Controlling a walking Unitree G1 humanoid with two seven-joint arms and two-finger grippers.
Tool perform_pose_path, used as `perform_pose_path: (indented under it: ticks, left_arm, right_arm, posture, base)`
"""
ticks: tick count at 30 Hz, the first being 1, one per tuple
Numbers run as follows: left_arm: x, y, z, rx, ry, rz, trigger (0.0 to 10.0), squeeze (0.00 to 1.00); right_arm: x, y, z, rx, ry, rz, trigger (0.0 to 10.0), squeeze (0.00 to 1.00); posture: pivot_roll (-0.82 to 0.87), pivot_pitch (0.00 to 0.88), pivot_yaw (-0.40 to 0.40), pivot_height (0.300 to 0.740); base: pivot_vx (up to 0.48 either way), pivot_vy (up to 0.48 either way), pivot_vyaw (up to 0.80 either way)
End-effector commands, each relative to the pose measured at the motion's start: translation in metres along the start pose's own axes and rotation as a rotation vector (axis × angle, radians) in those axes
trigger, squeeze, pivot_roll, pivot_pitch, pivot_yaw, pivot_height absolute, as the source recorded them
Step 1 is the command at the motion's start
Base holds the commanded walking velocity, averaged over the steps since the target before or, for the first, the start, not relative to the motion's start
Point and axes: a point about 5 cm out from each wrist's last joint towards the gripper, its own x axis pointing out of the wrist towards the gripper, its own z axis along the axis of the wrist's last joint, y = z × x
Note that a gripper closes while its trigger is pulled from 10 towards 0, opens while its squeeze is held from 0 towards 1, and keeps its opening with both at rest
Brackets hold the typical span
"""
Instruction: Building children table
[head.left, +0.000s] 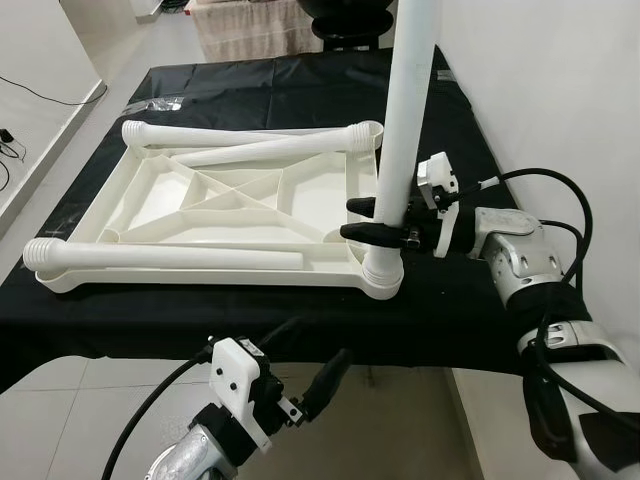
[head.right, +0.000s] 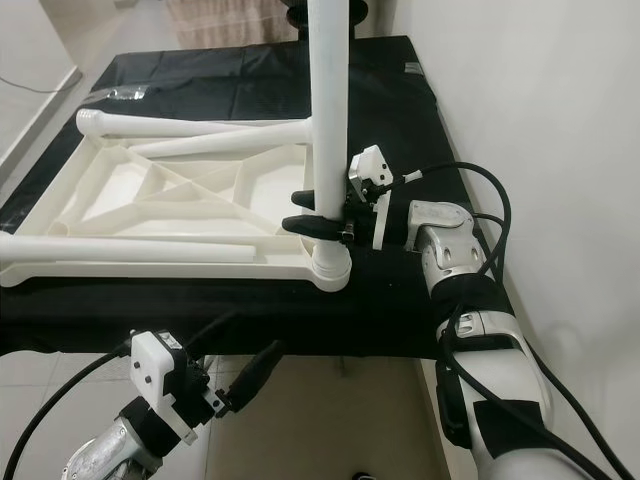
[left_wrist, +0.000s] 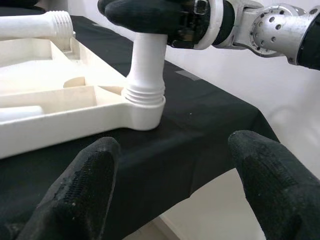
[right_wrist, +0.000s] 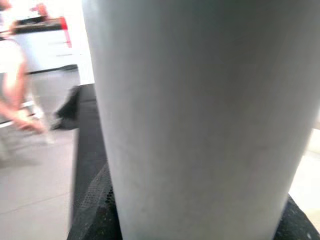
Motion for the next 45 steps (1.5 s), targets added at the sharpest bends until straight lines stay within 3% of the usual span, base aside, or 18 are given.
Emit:
perform_pose_path:
  ticks: [1,4,5,6,7,10,13,16,17,20,21,24,25,29,30,31,39,45]
  left_arm:
    - [-0.003,0.000,-0.002,-0.002,0.026,-0.003,10.0,0.00]
    - [-0.004,0.000,-0.002,-0.001,0.027,-0.003,10.0,0.00]
    - [-0.004,0.002,-0.003,-0.001,0.027,-0.001,10.0,0.00]
    - [-0.004,0.002,-0.003,-0.001,0.027,-0.001,10.0,0.00]
    - [-0.003,0.004,-0.002,-0.002,0.028,0.000,10.0,0.00]
    - [-0.003,0.004,-0.002,-0.002,0.028,0.000,10.0,0.00]
    - [0.001,0.008,-0.003,-0.002,0.026,-0.006,10.0,0.00]
    - [0.008,0.012,-0.005,0.001,0.025,-0.010,10.0,0.00]
    - [0.008,0.013,-0.005,0.002,0.023,-0.007,10.0,0.00]
    - [0.009,0.014,-0.005,0.005,0.018,0.001,10.0,0.00]
    - [0.010,0.014,-0.005,0.007,0.016,0.006,10.0,0.00]
    - [0.010,0.015,-0.005,0.009,0.015,0.008,10.0,0.00]
    - [0.010,0.015,-0.005,0.009,0.014,0.009,10.0,0.00]
    - [0.011,0.015,-0.005,0.006,0.013,0.007,10.0,0.00]
    - [0.012,0.014,-0.006,0.004,0.012,0.004,10.0,0.00]
    - [0.013,0.014,-0.006,0.003,0.012,0.002,10.0,0.00]
    - [0.013,0.013,-0.007,0.002,0.010,0.003,10.0,0.00]
    - [0.011,0.010,-0.007,0.000,0.012,0.003,10.0,0.00]
  right_arm:
    - [-0.007,0.001,-0.018,0.009,0.069,-0.090,0.0,0.00]
    - [-0.007,0.003,-0.022,0.015,0.063,-0.177,0.0,0.00]
    - [0.003,0.024,-0.043,0.058,0.101,-0.447,0.0,0.00]
    - [0.003,0.024,-0.043,0.058,0.101,-0.447,0.0,0.00]
    - [0.001,0.040,-0.055,0.089,0.132,-0.676,0.0,0.00]
    - [0.001,0.040,-0.055,0.089,0.132,-0.676,0.0,0.00]
    - [0.010,0.077,-0.067,0.105,0.164,-0.904,0.0,0.00]
    - [0.049,0.081,-0.060,0.100,0.124,-0.798,0.0,0.00]
    - [0.054,0.081,-0.060,0.102,0.126,-0.780,10.0,0.00]
    - [0.060,0.080,-0.059,0.113,0.121,-0.747,10.0,0.00]
    - [0.062,0.079,-0.056,0.111,0.099,-0.706,10.0,0.34]
    - [0.064,0.079,-0.054,0.108,0.082,-0.679,10.0,0.34]
    - [0.064,0.076,-0.050,0.109,0.043,-0.640,10.0,1.00]
    - [0.058,0.066,-0.020,0.106,-0.089,-0.533,10.0,1.00]
    - [0.055,0.064,-0.011,0.106,-0.113,-0.398,10.0,0.29]
    - [0.053,0.061,-0.009,0.070,-0.100,-0.324,10.0,0.00]
    - [0.036,0.051,-0.009,-0.021,-0.014,0.050,10.0,0.00]
    - [0.033,0.033,-0.011,0.010,0.028,0.120,10.0,0.00]
  posture:
    - [0.09,0.233,0.055,0.740]
    - [0.08,0.229,0.051,0.740]
    - [0.06,0.226,0.054,0.740]
    - [0.06,0.226,0.054,0.740]
    - [0.05,0.227,0.057,0.740]
    - [0.05,0.227,0.057,0.740]
    - [0.03,0.198,0.085,0.740]
    - [0.03,0.185,0.076,0.740]
    - [0.03,0.183,0.069,0.740]
    - [0.03,0.179,0.064,0.740]
    - [0.04,0.179,0.060,0.740]
    - [0.04,0.178,0.060,0.740]
    - [0.04,0.178,0.060,0.740]
    - [0.03,0.174,0.056,0.740]
    - [0.03,0.173,0.055,0.740]
    - [0.03,0.173,0.053,0.740]
    - [0.05,0.180,0.050,0.740]
    - [0.06,0.192,0.052,0.740]
  base:
    - [0.000,0.000,0.00]
    - [0.000,0.000,0.00]
    - [0.000,0.000,0.00]
    - [0.000,0.000,0.00]
    - [0.000,0.000,0.00]
    - [0.000,0.000,0.00]
    - [0.000,0.000,0.00]
    - [0.000,0.000,0.00]
    - [0.000,0.000,0.00]
    - [0.000,0.000,0.00]
    - [0.000,0.000,0.00]
    - [0.000,0.000,0.00]
    - [0.000,0.000,0.00]
    - [0.000,0.000,0.00]
    - [0.000,0.000,0.00]
    - [0.000,0.000,0.00]
    - [0.000,0.000,0.00]
    - [0.000,0.000,0.00]
